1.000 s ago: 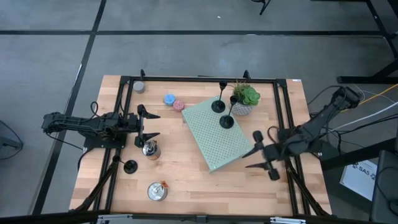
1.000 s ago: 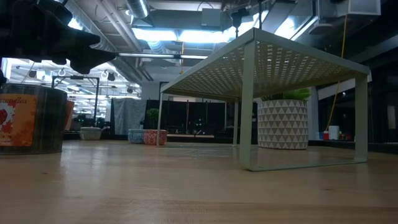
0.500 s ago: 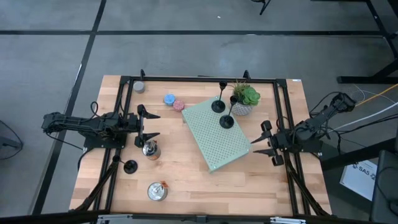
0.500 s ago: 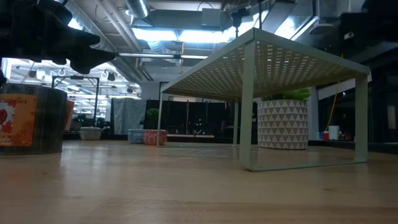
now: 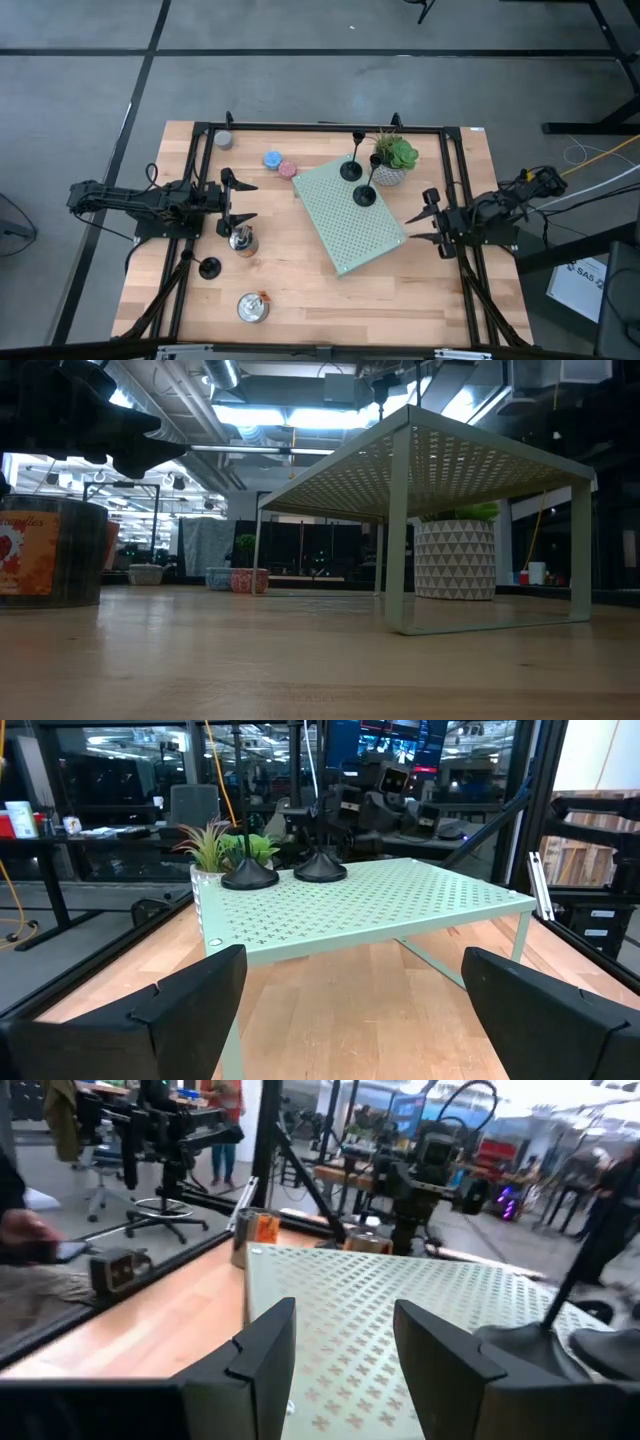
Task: Pick & Place candle stick holders
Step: Put the black candle holder on the shelf aligned with the other candle holders
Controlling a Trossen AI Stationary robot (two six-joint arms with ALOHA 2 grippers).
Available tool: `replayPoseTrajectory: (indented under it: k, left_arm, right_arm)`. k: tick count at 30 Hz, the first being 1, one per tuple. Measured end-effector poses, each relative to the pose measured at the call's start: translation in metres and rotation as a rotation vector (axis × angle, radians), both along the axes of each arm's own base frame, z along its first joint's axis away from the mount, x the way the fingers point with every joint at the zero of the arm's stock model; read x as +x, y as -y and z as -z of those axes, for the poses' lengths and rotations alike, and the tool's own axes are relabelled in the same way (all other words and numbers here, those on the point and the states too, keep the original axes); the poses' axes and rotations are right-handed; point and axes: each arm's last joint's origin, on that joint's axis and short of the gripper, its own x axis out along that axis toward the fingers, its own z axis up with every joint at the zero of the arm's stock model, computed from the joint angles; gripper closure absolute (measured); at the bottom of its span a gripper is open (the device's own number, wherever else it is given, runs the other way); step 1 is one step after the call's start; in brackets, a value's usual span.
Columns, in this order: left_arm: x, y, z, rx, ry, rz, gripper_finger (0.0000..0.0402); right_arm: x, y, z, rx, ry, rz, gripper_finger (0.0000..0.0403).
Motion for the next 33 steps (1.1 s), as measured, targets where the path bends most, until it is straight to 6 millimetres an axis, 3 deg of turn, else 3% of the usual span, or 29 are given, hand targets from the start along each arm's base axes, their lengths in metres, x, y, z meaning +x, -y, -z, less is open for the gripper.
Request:
replayPoseTrajectory:
  k: [2, 10, 33]
  left_arm:
    - [0.000, 0.000, 0.000, 0.000, 0.000, 0.000, 0.0034]
    - [0.000, 0.000, 0.000, 0.000, 0.001, 0.000, 0.0034]
    - [0.000, 0.000, 0.000, 0.000, 0.001, 0.000, 0.0034]
  right_arm:
    - [0.002, 0.001, 0.009, -0.010, 0.038, 0.017, 0.0231]
    - [0.004, 0.003, 0.012, -0.009, 0.004, -0.054, 0.0231]
    - [0.009, 0.010, 0.016, -0.024, -0.045, 0.024, 0.0231]
